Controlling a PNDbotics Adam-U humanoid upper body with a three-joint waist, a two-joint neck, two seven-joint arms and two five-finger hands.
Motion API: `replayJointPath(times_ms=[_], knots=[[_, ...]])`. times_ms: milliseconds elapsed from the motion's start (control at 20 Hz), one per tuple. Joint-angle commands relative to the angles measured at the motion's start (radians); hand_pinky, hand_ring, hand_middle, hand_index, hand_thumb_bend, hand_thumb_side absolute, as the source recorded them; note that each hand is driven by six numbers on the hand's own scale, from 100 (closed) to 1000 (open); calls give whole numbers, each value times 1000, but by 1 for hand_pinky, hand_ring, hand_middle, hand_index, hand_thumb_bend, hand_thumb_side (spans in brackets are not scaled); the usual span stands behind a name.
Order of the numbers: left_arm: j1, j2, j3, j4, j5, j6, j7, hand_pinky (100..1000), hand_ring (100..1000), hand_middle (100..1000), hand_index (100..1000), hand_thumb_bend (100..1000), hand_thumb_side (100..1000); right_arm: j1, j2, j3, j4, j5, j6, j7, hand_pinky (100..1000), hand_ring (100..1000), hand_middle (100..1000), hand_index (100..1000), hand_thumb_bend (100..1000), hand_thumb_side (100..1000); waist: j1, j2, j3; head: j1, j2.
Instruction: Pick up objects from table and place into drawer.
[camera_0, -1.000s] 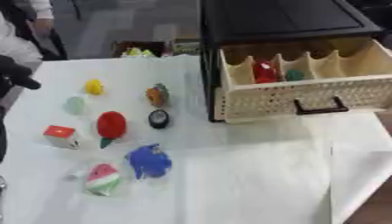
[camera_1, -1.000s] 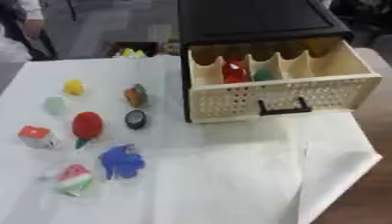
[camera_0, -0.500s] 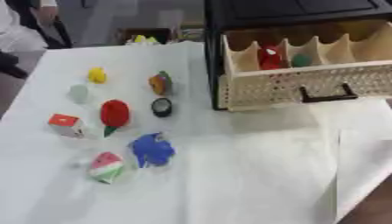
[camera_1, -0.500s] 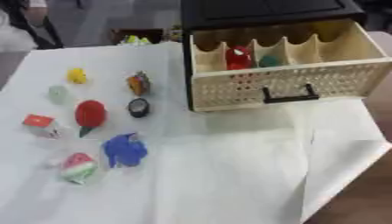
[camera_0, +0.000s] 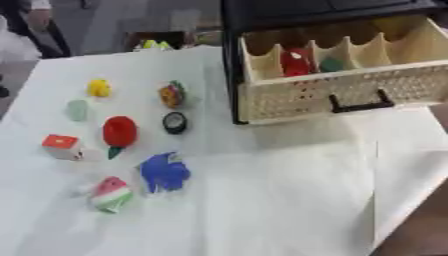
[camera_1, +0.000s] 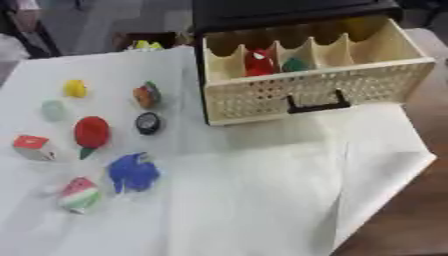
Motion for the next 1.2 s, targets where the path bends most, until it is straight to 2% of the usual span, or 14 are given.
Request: replayJointPath(times_ms=[50,100,150,350,500,650,850,1100,1150,1200], knots=[[-3,78,14,-18,-34,-4,42,537,656,620,822,100,668,-5,2,-20,-15,6,-35,-22,100,419,386,799,327,1000,-4,-20,-2,1,5],[-3,89,13,-18,-45,-3,52,538,658,620,822,100,666,-3,7,-21,-15,8,-42,-28,104,428,393,801,322,1000,-5,-20,-3,2,4],[-3,99,13,-18,-56,-2,61,539,664,622,822,100,655,-1,12,-23,-15,11,-49,-32,161,461,424,806,311,1000,-7,-21,-4,3,3],[1,131,8,-18,-101,15,74,537,686,636,821,100,618,7,30,-27,-15,26,-64,-42,245,512,478,818,304,1000,-12,-26,-5,13,2],[7,161,2,-18,-132,39,50,537,695,648,818,100,595,14,50,-31,-15,29,-67,-40,281,538,507,822,296,1000,-16,-31,-4,16,3],[11,200,1,-18,-152,55,14,547,709,665,834,100,543,23,76,-39,-15,19,-60,-36,318,564,532,828,274,949,-21,-36,0,13,5],[16,245,2,-18,-171,67,-39,566,727,690,857,100,512,33,99,-51,-15,6,-54,-30,323,571,541,834,275,915,-27,-41,1,6,16],[17,287,7,-18,-204,64,-63,590,744,717,876,100,500,34,112,-60,-15,1,-47,-30,327,572,543,834,258,913,-38,-45,1,-13,30],[17,291,8,-18,-214,62,-65,604,753,727,883,100,460,33,114,-61,-15,1,-46,-31,329,572,544,833,253,918,-40,-46,1,-14,31],[16,297,10,-18,-230,59,-69,606,754,729,885,100,488,33,115,-63,-15,0,-46,-33,329,572,544,833,247,915,-41,-47,2,-13,30]])
